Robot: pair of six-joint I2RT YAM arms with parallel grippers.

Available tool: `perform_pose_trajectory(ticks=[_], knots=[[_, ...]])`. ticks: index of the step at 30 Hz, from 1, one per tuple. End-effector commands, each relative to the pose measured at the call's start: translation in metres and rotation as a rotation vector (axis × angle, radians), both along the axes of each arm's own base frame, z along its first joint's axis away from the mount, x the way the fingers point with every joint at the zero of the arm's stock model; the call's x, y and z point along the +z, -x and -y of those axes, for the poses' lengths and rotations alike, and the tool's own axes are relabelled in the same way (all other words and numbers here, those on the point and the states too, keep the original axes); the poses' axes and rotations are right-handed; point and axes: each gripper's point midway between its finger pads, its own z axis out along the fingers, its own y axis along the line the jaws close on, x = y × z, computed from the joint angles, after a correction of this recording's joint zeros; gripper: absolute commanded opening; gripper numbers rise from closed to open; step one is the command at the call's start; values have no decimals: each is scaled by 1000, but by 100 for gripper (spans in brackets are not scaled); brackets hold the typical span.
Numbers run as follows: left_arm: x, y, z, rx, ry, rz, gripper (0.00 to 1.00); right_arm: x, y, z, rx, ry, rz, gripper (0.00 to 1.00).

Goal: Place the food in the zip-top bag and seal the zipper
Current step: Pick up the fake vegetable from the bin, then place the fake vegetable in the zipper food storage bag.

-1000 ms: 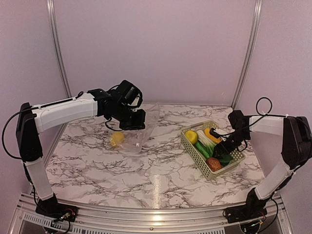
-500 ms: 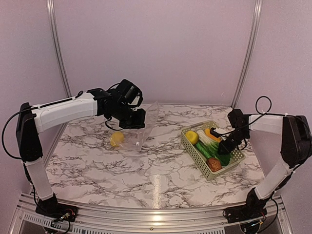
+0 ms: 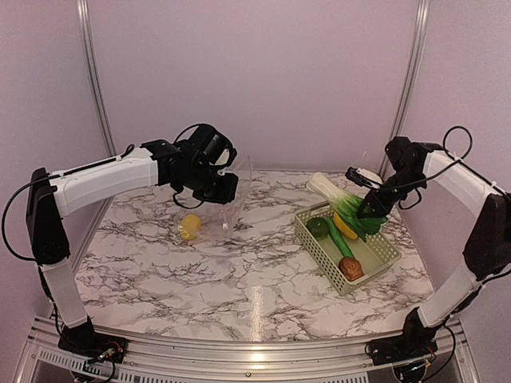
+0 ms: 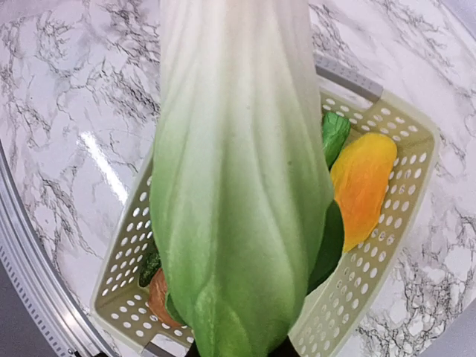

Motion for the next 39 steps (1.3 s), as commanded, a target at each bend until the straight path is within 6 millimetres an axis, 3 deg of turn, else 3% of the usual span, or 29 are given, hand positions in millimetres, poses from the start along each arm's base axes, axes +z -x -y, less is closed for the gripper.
perform_pose_trajectory(ticks=[1, 4, 9, 13, 16, 22, 26, 29, 39], knots=[[5, -11, -8, -33, -101, 88, 0, 53, 16, -38, 111, -200, -19, 0], [2, -13, -5, -48, -137, 114, 0, 68, 26, -63, 177, -272, -44, 0], [9, -10, 18, -92, -147, 175, 0, 99, 49, -106, 276, -433, -103, 0], [12, -8, 34, -74, -90, 209, 0, 117, 53, -121, 258, -570, -161, 0], [13, -5, 47, -52, -12, 236, 0, 119, 56, -127, 248, -623, -218, 0], [7, 1, 66, -37, 32, 276, 0, 91, 77, -130, 196, -664, -398, 0], [-3, 5, 77, -51, -5, 282, 0, 83, 80, -133, 179, -669, -427, 0], [1, 9, 81, -59, -4, 311, 0, 72, 79, -134, 161, -667, -454, 0], [8, 16, 79, -61, -132, 434, 0, 21, 91, -133, 40, -661, -696, 0]])
